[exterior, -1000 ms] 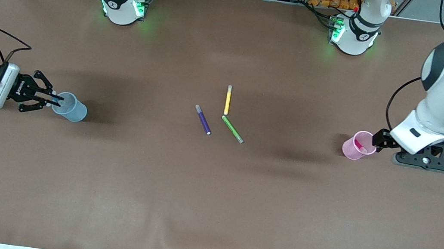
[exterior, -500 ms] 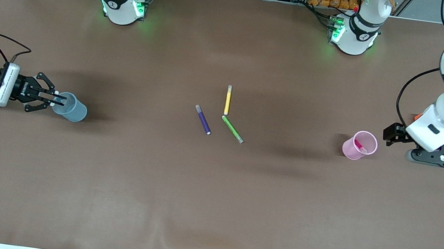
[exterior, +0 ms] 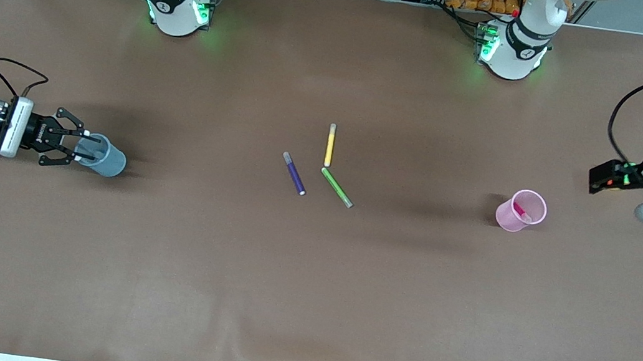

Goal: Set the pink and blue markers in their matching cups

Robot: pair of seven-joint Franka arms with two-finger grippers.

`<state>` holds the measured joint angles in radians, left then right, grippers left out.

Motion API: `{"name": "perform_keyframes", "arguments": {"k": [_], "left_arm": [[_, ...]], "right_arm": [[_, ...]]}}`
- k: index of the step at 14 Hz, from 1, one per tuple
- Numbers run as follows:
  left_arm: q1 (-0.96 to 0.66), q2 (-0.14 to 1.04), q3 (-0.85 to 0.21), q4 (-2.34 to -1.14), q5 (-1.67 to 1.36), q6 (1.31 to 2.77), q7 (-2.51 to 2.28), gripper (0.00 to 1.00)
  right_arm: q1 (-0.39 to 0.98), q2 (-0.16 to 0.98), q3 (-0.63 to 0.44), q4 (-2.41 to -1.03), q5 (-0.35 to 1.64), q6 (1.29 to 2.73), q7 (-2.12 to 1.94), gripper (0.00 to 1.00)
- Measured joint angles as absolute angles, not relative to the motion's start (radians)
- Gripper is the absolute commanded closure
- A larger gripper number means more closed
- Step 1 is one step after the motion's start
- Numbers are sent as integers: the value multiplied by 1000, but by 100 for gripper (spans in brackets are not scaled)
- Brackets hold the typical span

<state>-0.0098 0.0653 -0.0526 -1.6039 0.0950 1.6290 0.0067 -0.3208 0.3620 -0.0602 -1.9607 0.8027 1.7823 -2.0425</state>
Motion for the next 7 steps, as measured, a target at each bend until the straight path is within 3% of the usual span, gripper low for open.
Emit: {"name": "perform_keyframes", "arguments": {"k": [4,7], "left_arm": [[-13,-19,-41,-1594,86,1517,18,0],[-19,-50,-24,-1593,85,1504,62,0]], "right_arm": [[-309,341,-50,-1954,799,1798,-1933,0],[-263,296,-47,-1948,699,1896,-1763,0]]}}
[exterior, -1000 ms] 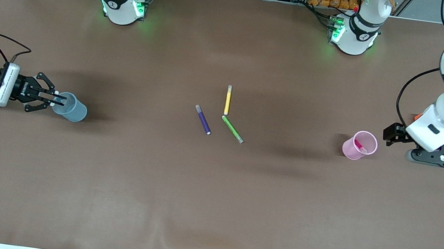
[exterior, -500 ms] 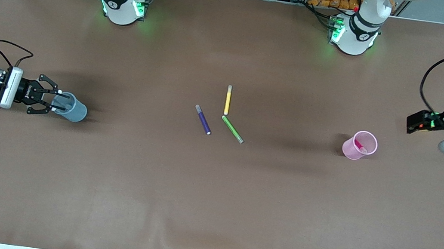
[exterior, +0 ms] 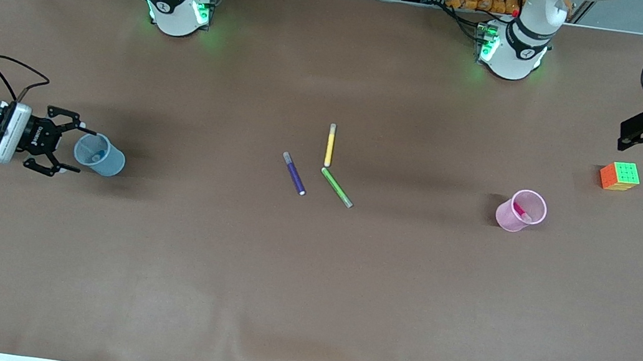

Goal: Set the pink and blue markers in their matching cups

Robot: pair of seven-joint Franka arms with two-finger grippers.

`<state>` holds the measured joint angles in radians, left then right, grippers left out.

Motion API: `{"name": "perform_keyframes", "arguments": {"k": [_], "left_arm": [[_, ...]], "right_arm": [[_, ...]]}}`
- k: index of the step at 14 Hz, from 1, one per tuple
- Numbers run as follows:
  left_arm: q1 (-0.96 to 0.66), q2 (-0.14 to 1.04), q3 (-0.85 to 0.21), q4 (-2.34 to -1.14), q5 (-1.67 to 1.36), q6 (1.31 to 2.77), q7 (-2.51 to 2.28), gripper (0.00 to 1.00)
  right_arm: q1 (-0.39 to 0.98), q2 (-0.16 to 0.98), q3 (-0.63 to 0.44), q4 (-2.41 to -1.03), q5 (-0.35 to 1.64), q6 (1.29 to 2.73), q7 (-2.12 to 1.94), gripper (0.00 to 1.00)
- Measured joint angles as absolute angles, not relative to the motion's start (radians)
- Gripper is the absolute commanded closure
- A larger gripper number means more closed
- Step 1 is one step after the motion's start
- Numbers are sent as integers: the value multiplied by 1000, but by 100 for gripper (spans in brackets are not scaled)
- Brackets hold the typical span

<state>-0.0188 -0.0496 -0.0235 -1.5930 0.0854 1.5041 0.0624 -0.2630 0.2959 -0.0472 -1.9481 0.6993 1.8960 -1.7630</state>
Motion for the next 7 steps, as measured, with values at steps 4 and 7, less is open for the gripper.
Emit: {"name": "perform_keyframes", "arguments": {"k": [4,7], "left_arm": [[-22,-48,16,-1585,79,1505,174,0],[-26,-48,37,-1580,76,1505,177,0]], "right_arm": [[-183,245,-45,-1948,573,1973,-1526,0],[-157,216,-44,-1948,448,2004,-1332,0]]}}
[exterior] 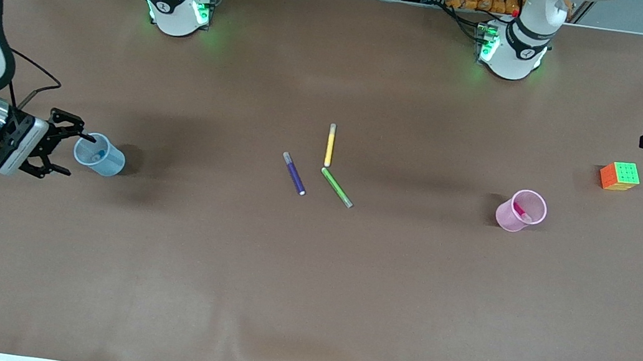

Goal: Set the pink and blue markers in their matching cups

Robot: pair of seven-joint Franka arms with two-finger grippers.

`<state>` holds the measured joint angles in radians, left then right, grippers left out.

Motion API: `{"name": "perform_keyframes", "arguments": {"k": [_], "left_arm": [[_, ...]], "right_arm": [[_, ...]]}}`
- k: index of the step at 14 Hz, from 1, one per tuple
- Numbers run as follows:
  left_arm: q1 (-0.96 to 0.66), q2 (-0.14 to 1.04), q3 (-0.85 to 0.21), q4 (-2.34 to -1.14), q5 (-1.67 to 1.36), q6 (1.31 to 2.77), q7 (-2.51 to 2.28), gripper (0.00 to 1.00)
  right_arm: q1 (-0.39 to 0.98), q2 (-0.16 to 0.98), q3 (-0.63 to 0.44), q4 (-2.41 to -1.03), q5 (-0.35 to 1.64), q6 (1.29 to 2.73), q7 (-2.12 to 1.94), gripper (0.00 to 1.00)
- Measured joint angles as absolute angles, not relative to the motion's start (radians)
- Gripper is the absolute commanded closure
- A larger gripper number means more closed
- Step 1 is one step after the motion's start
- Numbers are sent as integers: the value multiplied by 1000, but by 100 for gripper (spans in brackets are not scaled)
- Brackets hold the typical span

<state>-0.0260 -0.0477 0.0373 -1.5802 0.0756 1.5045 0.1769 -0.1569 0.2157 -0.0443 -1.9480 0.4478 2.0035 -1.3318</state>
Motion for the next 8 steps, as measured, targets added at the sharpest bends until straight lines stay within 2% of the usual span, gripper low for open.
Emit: {"name": "perform_keyframes", "arguments": {"k": [3,8], "left_arm": [[-35,-48,44,-1573,75,1499,107,0],[-46,-49,47,-1567,45,1492,22,0]], "right_arm": [[-146,180,-43,-1946,345,2005,-1134,0],[-45,98,-36,-1946,204,1979,-717,0]]}}
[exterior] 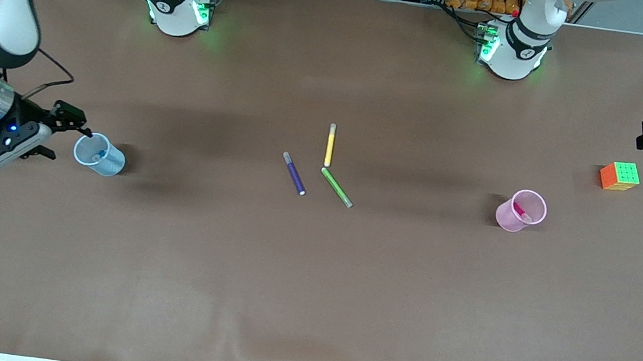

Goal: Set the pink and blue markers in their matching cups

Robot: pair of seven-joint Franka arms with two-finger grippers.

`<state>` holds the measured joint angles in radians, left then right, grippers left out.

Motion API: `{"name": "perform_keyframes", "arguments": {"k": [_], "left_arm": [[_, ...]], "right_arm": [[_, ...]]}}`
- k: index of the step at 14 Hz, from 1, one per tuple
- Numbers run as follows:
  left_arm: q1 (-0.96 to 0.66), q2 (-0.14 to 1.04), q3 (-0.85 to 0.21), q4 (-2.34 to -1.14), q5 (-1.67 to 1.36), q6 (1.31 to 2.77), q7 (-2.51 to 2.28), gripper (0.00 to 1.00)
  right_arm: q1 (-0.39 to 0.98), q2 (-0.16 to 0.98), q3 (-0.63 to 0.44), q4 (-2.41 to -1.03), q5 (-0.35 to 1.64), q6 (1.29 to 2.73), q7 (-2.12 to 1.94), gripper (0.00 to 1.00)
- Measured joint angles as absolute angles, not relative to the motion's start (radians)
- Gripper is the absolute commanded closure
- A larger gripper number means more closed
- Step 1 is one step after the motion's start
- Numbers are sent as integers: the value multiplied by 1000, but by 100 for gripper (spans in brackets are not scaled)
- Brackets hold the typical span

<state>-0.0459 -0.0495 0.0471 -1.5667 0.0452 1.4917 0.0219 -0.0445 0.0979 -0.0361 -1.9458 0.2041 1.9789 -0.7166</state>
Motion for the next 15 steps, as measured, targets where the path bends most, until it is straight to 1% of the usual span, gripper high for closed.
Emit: {"name": "perform_keyframes", "arguments": {"k": [2,4,8,15], "left_arm": [[-46,-50,52,-1566,41,1491,18,0],[-46,-50,53,-1566,40,1490,13,0],[-47,-50,54,-1566,40,1489,8,0],[-49,-48,54,-1566,40,1489,8,0]], "right_arm": [[-25,81,-36,-1943,174,1966,-592,0],[-24,75,-37,-1911,141,1918,-486,0],[-21,71,-36,-1801,75,1812,-295,0],[-21,70,-38,-1617,71,1594,-4,0]]}}
